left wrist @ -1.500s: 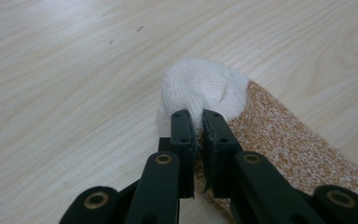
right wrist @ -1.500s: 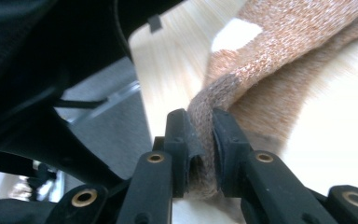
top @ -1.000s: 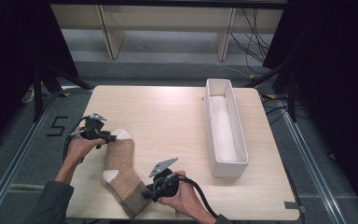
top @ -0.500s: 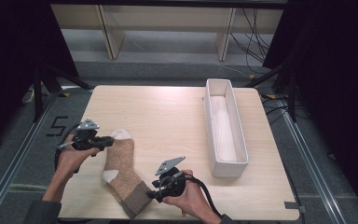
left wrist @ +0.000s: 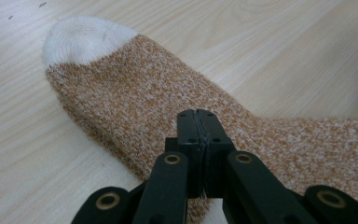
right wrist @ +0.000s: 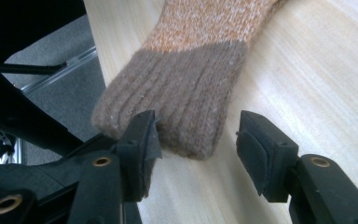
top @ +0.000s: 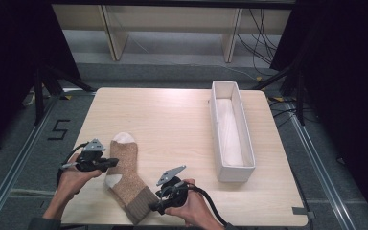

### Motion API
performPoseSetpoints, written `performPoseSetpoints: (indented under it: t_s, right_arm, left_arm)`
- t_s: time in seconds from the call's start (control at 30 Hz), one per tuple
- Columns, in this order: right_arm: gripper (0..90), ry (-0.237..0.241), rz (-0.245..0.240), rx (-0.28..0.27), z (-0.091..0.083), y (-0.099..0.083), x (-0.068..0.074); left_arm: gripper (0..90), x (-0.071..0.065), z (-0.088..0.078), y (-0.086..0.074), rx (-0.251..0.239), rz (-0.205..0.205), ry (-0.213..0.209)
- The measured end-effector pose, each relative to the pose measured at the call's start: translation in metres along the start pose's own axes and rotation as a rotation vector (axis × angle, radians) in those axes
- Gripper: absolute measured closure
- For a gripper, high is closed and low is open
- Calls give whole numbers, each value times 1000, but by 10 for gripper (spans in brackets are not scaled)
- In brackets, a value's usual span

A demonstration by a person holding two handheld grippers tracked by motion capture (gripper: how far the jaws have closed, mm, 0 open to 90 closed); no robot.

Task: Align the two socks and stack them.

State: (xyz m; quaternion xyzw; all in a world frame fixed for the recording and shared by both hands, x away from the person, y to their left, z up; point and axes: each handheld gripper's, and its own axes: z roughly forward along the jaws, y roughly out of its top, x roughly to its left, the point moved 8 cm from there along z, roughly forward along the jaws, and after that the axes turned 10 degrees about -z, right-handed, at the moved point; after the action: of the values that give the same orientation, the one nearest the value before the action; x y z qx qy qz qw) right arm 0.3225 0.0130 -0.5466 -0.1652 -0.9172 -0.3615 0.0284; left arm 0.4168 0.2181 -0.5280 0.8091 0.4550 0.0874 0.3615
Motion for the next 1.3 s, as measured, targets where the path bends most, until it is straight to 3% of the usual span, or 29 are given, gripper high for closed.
performPoseSetpoints:
  t_s: [0.1,0.2,0.3,0.37,0.43,0.5,0.7,0.83,0.97,1.03,1.1,1.3]
  right_arm:
    - [453,7,-5,7,4,0,2]
    - [450,7,-20,21,9,-1,2]
    - [457,10,-13,28,13,-2,1]
    - [505,28,-21,31,16,-2,1]
    - [639,63,-47,26,17,-2,3]
    - [697,75,-65,25,17,-3,4]
    - [780,78,-95,29,13,-4,2]
    - [790,41,-117,57,-1,-6,-10]
    - [791,4,-97,66,-17,-10,-26]
    - [791,-7,-111,79,-24,-12,-36]
    - [791,-22,-74,86,-30,-15,-43]
    - [787,-64,-54,103,-47,-22,-62]
  left_arm:
    - [892,-1,7,-9,34,15,-10]
    - [892,2,16,-19,85,15,8]
    - [893,2,18,-20,81,4,-1]
    - [893,2,19,-21,85,11,-1]
    - [893,2,20,-21,87,10,-3]
    - [893,2,20,-22,79,4,-7]
    - [893,-1,19,-22,84,18,10]
    - [893,-5,19,-21,87,17,-17]
    - [893,-12,21,-19,71,27,-37]
    - [893,-18,23,-18,81,40,-42]
    - [893,-24,25,-17,83,58,-52]
    - [893,-41,31,-16,88,80,-85]
